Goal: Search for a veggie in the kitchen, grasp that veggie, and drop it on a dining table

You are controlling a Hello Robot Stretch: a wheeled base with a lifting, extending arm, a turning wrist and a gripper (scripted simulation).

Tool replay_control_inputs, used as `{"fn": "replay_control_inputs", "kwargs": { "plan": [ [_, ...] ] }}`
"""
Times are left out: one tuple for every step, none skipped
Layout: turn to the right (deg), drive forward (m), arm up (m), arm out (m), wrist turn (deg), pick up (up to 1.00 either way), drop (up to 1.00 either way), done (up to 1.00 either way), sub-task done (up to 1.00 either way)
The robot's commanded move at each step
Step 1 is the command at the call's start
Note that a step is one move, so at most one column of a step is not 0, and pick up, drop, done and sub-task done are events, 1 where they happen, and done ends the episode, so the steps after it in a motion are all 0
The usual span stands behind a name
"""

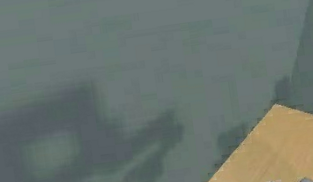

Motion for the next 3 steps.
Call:
{"fn": "replay_control_inputs", "kwargs": {
  "plan": [
    [45.0,0.00,0.00,0.00,0.0,0.00,0.00,0.00,0.00],
    [45.0,0.00,0.00,0.00,0.0,0.00,0.00,0.00,0.00],
    [45.0,0.00,0.00,0.00,0.0,0.00,0.00,0.00,0.00]
  ]
}}
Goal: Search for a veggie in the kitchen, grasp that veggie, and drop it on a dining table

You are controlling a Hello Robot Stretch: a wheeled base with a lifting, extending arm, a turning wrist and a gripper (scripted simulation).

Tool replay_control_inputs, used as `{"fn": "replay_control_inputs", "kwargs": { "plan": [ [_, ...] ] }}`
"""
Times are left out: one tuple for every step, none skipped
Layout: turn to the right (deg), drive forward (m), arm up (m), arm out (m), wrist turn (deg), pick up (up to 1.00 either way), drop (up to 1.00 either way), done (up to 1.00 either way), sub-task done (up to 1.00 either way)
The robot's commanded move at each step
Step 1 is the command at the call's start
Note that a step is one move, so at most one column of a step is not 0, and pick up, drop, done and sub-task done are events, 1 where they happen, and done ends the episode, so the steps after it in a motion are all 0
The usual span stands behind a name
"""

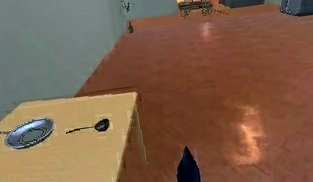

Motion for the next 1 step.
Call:
{"fn": "replay_control_inputs", "kwargs": {
  "plan": [
    [-45.0,0.00,0.00,0.00,0.0,0.00,0.00,0.00,0.00]
  ]
}}
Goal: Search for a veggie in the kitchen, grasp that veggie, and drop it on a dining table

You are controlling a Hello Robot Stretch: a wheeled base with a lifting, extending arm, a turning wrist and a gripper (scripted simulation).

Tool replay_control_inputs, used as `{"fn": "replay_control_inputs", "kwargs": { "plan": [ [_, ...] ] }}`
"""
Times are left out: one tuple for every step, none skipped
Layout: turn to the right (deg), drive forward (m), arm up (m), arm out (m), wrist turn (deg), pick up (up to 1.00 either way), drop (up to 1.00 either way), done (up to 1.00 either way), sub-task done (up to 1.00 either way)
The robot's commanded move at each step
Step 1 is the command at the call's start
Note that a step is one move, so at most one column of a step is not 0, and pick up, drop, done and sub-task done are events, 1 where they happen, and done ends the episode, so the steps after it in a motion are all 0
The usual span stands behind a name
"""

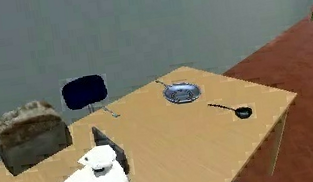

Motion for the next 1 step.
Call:
{"fn": "replay_control_inputs", "kwargs": {
  "plan": [
    [-45.0,0.00,0.00,0.00,0.0,0.00,0.00,0.00,0.00]
  ]
}}
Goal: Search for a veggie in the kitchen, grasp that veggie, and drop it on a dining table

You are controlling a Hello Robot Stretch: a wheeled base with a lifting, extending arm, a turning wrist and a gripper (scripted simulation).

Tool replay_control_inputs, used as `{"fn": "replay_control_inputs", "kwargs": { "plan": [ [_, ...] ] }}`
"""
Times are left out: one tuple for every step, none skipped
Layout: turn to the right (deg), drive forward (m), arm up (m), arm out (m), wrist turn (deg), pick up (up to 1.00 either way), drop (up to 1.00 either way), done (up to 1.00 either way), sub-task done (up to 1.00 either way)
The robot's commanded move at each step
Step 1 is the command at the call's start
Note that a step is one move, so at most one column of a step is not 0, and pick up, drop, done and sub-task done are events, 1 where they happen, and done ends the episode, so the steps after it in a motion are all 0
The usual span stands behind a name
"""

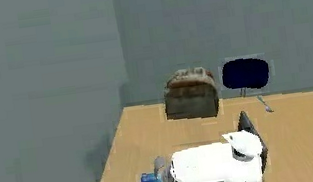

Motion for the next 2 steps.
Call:
{"fn": "replay_control_inputs", "kwargs": {
  "plan": [
    [-36.0,0.00,0.00,0.00,0.0,0.00,0.00,0.00,0.00],
    [0.0,0.00,0.00,0.48,0.0,0.00,0.00,0.00,0.00]
  ]
}}
